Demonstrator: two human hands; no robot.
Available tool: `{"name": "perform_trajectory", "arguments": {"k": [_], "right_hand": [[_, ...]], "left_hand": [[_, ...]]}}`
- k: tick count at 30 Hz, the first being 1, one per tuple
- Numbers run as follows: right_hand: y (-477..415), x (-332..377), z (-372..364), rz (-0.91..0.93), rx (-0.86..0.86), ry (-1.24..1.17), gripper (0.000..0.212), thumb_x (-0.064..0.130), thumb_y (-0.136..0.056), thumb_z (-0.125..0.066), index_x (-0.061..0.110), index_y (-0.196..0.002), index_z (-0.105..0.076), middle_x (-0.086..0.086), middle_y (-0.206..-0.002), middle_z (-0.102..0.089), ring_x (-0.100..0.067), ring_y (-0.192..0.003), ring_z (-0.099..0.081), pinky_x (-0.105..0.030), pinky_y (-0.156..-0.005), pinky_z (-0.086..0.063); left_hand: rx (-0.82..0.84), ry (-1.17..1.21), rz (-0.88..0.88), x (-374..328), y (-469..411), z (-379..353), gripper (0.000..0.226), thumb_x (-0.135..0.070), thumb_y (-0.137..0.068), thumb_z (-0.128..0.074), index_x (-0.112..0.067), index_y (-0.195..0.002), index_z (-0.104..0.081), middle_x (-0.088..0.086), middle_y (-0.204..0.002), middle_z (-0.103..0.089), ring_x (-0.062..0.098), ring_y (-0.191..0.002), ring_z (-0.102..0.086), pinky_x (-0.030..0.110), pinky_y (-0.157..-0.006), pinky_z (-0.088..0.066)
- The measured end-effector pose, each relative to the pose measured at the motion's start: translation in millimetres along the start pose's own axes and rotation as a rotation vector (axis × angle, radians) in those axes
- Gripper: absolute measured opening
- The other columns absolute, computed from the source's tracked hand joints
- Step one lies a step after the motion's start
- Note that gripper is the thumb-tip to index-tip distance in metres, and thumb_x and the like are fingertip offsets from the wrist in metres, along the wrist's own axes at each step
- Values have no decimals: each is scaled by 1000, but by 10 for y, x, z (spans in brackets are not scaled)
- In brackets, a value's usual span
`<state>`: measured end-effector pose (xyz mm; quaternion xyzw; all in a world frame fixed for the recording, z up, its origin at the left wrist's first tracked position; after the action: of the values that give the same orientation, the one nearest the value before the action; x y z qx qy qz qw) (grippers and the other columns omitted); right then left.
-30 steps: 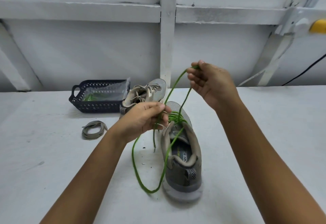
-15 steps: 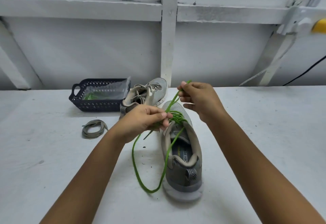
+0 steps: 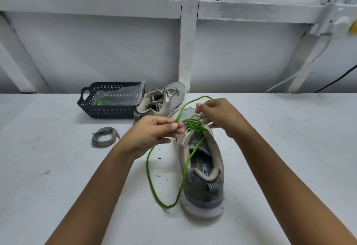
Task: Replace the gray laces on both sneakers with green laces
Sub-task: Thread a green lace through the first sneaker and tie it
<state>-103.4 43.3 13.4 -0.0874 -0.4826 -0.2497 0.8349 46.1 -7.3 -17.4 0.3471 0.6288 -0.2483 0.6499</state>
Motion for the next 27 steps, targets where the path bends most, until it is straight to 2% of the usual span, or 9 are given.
{"name": "perform_trajectory", "arguments": {"k": [3,5,7,9,12,15,18,22,27], "right_hand": [[117,-5,-122,92,-27,461,46,48,-92,-49,9,-72,-62,-6,-76,-51,-24,-84,-52,-30,-67,-39],[195,-47,-175,80,-48,575,44,57,-89,-47,18,-78,-65,-3,-92,-43,-29,-108,-42,-36,-85,-40],[259,-100,-193,60,-47,538,44,58,-87,-49,19,-82,-68,-2,-96,-38,-29,-115,-37,-39,-93,-38],[290,-145,-203,54,-53,473,38,53,-88,-52,18,-78,-64,-2,-94,-38,-30,-113,-41,-38,-92,-39],[309,-229,-220,51,-66,389,33,45,-90,-53,17,-78,-66,-5,-101,-45,-29,-111,-45,-38,-91,-41],[318,-282,-231,62,-81,288,25,38,-91,-56,21,-77,-68,-8,-112,-52,-24,-115,-44,-35,-94,-39],[311,-321,-252,64,-81,158,25,33,-90,-58,27,-66,-61,-7,-110,-52,-17,-108,-49,-25,-83,-35],[314,-341,-247,85,-104,82,24,29,-89,-60,25,-65,-59,-7,-102,-53,-9,-98,-47,-20,-68,-30],[300,-368,-251,91,-111,54,20,27,-89,-61,21,-69,-62,-8,-104,-54,-10,-103,-48,-18,-66,-30]], "left_hand": [[-161,43,-24,53,-25,84,15,-9,-89,-59,-17,-89,-72,-12,-64,-63,3,-60,-53,17,-60,-38],[-219,35,-31,101,-32,89,15,-9,-89,-60,-19,-88,-71,-13,-61,-61,2,-60,-52,17,-61,-39],[-269,8,-50,118,-28,86,15,-8,-88,-61,-20,-86,-70,-14,-58,-62,-1,-58,-55,17,-63,-41],[-321,-23,-92,103,-16,96,17,-5,-86,-64,-20,-80,-69,-13,-56,-63,-3,-56,-56,13,-60,-42],[-356,-31,-161,62,6,50,21,2,-82,-65,-17,-74,-67,-11,-54,-63,-4,-53,-56,6,-53,-41],[-395,-46,-197,61,20,26,21,3,-81,-67,-17,-73,-67,-9,-56,-64,-4,-54,-58,7,-56,-43],[-437,-29,-231,88,20,47,22,3,-80,-68,-18,-72,-68,-7,-57,-66,0,-57,-61,12,-62,-49],[-477,-64,-245,113,5,42,17,-2,-81,-70,-17,-74,-68,-1,-64,-67,5,-62,-63,17,-66,-52],[-483,-93,-250,120,-31,34,13,-5,-81,-70,-16,-75,-69,3,-69,-68,7,-64,-62,18,-65,-51]]}}
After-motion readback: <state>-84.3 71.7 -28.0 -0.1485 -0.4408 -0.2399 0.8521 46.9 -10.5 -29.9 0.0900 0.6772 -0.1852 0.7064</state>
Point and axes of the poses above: each hand's wrist, its own y-axis away from the middle knuckle, its own z-axis out of the back of the hand, x = y × z, the point moved 10 cm from there along -y, towards the middle knuckle
